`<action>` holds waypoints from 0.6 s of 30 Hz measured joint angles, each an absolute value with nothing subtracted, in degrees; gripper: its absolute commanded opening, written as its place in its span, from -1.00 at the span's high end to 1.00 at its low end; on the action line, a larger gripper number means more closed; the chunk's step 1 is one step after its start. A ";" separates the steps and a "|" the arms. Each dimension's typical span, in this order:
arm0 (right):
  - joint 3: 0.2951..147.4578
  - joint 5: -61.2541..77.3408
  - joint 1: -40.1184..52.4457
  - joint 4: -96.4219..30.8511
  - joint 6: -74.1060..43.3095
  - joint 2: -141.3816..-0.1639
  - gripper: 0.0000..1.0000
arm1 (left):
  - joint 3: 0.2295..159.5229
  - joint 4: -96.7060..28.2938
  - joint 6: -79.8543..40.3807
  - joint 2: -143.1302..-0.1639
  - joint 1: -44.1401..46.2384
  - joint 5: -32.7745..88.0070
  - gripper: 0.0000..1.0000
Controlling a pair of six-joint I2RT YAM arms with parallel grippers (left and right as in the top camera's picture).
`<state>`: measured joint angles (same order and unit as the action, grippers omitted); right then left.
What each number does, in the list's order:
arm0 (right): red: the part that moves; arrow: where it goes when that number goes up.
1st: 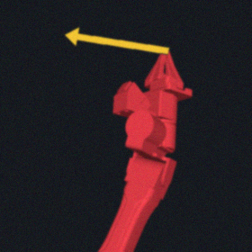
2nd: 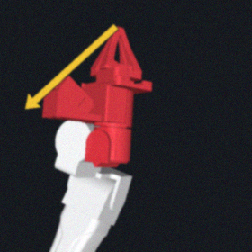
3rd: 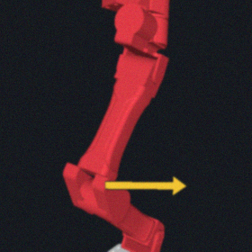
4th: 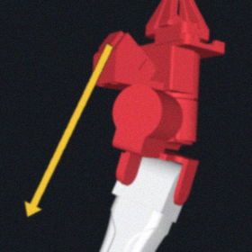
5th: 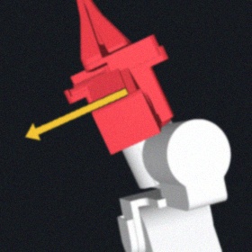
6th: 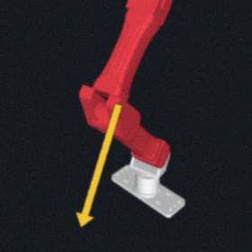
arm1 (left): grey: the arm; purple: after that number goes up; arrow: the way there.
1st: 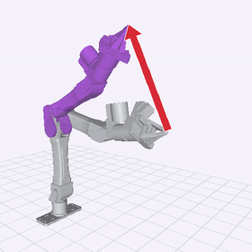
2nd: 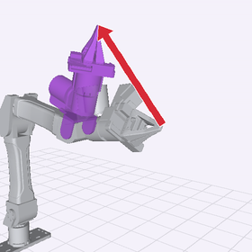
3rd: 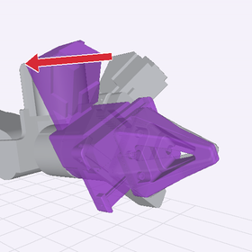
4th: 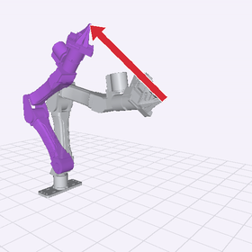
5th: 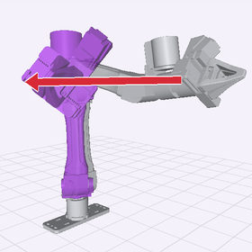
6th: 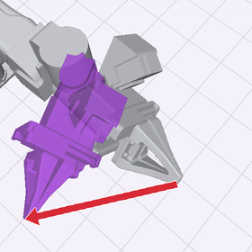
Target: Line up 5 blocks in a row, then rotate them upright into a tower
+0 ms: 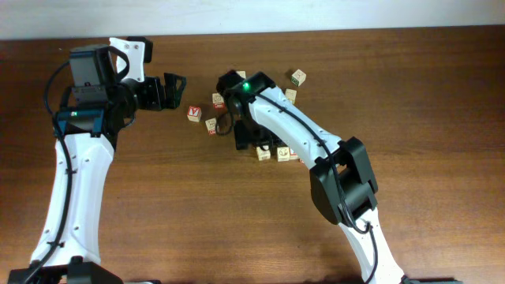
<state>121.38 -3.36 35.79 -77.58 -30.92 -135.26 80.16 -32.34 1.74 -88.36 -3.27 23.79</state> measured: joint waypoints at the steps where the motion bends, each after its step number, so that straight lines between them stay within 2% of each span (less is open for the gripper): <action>1: 122.48 -3.33 35.79 -76.71 -29.74 -135.26 -0.34 | 80.16 -32.36 1.74 -88.36 -3.27 23.79 -0.98; 8: 122.89 -1.85 37.30 -58.89 -19.25 -135.26 -0.40 | 80.16 -32.29 1.74 -88.40 -3.27 23.79 -0.98; 18: 122.89 -0.93 39.29 -45.56 -13.30 -140.22 -0.38 | 80.16 -32.36 1.74 -88.40 -3.27 23.79 -0.98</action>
